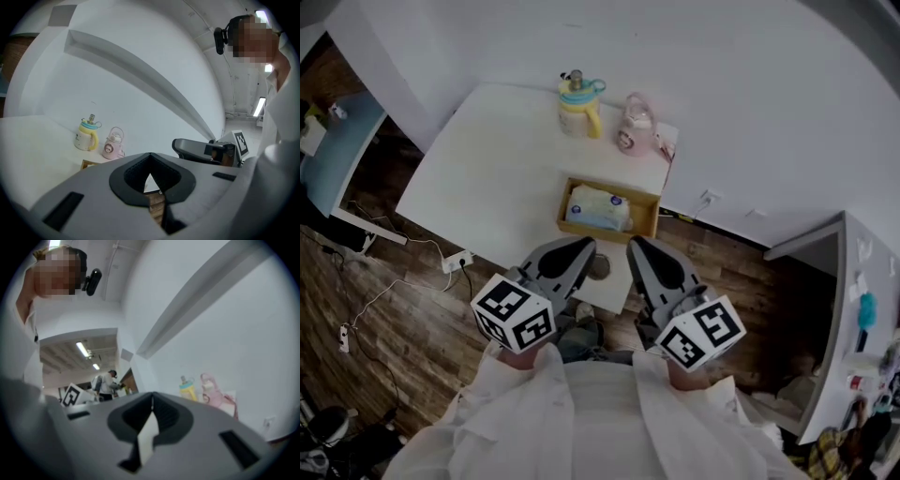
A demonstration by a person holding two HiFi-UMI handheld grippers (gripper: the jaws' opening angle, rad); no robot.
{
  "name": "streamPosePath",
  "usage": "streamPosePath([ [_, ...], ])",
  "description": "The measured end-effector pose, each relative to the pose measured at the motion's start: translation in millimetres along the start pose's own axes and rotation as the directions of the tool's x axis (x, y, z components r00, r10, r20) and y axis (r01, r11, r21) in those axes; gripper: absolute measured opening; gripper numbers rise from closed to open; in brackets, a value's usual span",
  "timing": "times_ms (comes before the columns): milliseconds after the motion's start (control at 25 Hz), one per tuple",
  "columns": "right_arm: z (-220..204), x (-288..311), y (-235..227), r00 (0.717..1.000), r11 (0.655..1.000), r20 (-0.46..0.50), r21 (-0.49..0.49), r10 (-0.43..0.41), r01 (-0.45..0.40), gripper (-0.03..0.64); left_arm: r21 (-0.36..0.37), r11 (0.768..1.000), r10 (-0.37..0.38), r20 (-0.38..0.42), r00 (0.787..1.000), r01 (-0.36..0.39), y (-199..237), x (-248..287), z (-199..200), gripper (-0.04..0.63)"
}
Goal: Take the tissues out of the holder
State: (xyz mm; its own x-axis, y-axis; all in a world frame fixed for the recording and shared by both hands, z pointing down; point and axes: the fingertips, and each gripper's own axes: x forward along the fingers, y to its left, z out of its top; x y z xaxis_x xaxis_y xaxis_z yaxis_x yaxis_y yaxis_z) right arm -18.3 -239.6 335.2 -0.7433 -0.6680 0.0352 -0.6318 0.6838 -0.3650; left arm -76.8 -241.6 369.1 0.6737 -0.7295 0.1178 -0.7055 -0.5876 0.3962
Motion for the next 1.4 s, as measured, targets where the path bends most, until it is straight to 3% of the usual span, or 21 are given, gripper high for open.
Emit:
streamPosePath([
  [200,-3,25,-11,0.999,0.999,0.016,0.005,-0.036,0.036,0.012,0.025,0.998,-0.063,-0.032,0.997,0.064,23,13,9,0.012],
  [520,-12,41,-22,0.997,0.996,-0.01,0.045,-0.072,0.073,0.012,0.003,0.998,-0.066,-0.077,0.995,0.067,56,25,2,0.012],
  [800,-14,54,-12,0.997,1.0,-0.069,0.014,-0.022,0.023,0.012,-0.041,0.997,-0.069,-0.088,0.994,0.066,63,31,3,0.012],
  [1040,-16,58,-21,0.994,0.999,-0.107,0.035,0.004,-0.001,0.012,-0.001,1.0,-0.017,-0.123,0.992,0.017,76,35,1,0.012],
  [1400,-23,60,-49,0.991,0.995,-0.131,0.101,0.004,0.009,0.012,0.027,0.997,-0.064,-0.192,0.979,0.07,84,49,-14,0.012],
])
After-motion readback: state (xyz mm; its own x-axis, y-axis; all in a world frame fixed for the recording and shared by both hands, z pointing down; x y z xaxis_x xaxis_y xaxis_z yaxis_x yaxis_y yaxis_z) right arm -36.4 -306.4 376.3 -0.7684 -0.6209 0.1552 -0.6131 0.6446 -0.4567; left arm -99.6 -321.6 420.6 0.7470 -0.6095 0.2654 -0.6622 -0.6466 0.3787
